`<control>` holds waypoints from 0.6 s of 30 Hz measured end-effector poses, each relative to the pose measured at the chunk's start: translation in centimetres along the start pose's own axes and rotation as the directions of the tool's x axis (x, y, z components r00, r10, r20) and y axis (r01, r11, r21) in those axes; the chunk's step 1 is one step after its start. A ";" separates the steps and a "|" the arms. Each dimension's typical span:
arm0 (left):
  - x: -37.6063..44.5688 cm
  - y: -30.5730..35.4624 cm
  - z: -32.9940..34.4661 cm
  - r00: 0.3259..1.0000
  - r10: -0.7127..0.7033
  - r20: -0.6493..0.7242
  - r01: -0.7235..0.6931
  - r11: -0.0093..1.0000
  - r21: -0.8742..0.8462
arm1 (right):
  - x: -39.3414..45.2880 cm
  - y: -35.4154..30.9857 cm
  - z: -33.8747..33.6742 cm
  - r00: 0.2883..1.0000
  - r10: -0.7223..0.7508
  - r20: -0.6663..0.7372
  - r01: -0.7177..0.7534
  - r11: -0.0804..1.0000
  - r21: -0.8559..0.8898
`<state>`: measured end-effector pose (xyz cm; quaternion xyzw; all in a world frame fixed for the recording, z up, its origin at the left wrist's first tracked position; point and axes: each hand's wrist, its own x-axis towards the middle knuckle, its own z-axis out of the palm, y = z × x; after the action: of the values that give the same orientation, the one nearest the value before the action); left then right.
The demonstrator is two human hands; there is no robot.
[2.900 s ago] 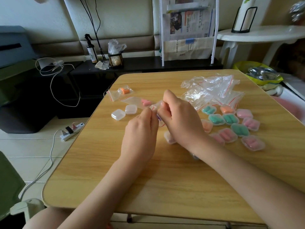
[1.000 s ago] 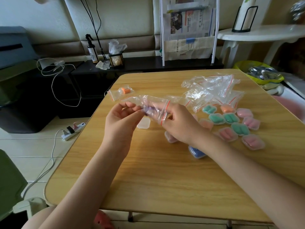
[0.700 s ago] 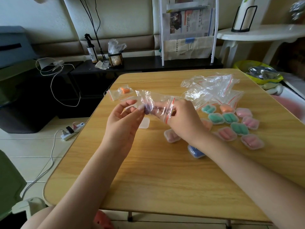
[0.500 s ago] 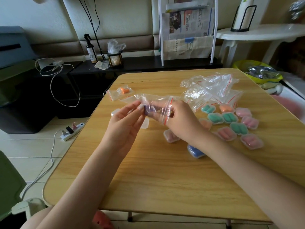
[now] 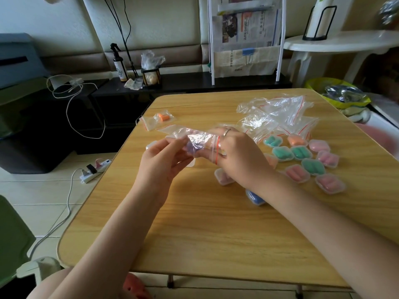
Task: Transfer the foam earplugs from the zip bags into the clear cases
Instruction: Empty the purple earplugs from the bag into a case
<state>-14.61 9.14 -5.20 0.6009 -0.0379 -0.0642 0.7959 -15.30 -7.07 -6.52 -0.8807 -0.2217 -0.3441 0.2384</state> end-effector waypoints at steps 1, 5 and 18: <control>0.0 0.0 0.0 1.000 -0.020 -0.011 0.019 0.999 -0.029 | 0.0 0.1 0.0 1.000 -0.016 -0.004 0.016 1.000 -0.008; 0.0 -0.2 0.1 0.998 -0.017 -0.065 0.014 0.999 -0.049 | 0.0 0.0 -0.1 0.999 -0.030 -0.032 0.030 0.999 0.014; 0.1 -0.6 0.0 0.981 0.052 -0.188 -0.044 0.998 0.050 | 0.1 -0.4 0.5 0.988 -0.038 0.147 0.052 0.994 -0.091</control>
<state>-14.50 8.95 -5.80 0.6212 0.0221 0.0134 0.7833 -15.23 -6.45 -6.67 -0.9085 -0.2417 -0.2945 0.1717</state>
